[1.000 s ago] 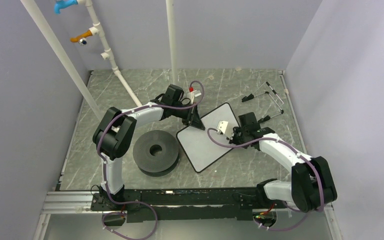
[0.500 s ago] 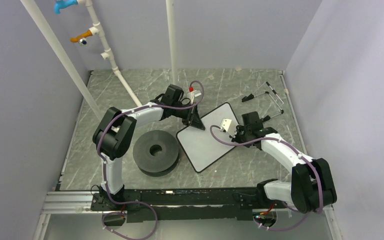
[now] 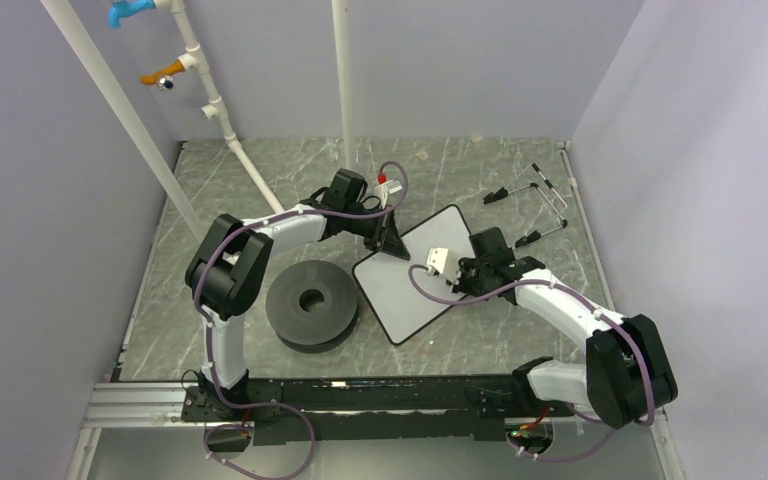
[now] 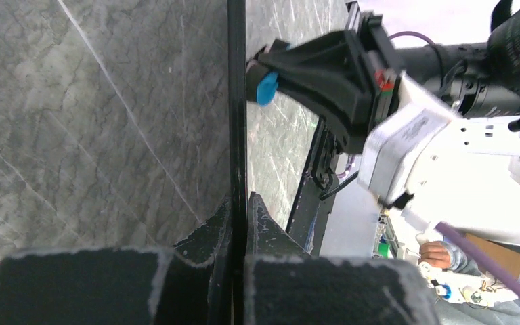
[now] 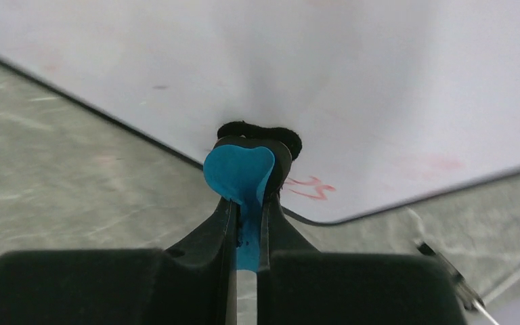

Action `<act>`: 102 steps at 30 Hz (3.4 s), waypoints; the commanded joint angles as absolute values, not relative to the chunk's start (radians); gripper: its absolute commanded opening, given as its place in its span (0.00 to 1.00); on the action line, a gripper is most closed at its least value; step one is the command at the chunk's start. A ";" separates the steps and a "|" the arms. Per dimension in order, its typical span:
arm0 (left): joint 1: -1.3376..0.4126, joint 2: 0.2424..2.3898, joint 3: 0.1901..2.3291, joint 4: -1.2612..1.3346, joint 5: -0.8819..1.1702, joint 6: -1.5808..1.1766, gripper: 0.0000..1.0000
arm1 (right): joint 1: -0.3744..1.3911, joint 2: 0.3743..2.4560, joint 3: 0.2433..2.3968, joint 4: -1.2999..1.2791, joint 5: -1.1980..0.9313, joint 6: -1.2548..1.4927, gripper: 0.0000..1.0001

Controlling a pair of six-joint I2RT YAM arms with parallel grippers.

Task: Erase the whiteboard
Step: Erase the whiteboard at the center of the board.

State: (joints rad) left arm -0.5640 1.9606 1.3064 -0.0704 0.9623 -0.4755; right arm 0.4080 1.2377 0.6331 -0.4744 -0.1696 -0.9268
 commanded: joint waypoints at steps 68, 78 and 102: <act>-0.562 1.875 1.290 0.049 1.071 -0.499 0.00 | 0.276 1.303 0.706 -0.291 0.054 -0.670 0.00; -0.562 1.863 1.283 0.055 1.060 -0.508 0.00 | 0.232 1.312 0.707 -0.437 -0.169 -0.752 0.00; -0.568 1.841 1.264 0.037 1.017 -0.507 0.00 | 0.344 1.315 0.686 -0.431 -0.151 -0.774 0.00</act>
State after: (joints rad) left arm -0.5545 1.9083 1.2472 -0.0284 0.9264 -0.5022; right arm 0.2554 1.3399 0.6907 -0.4358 -0.0673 -0.7444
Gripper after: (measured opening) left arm 0.059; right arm 0.089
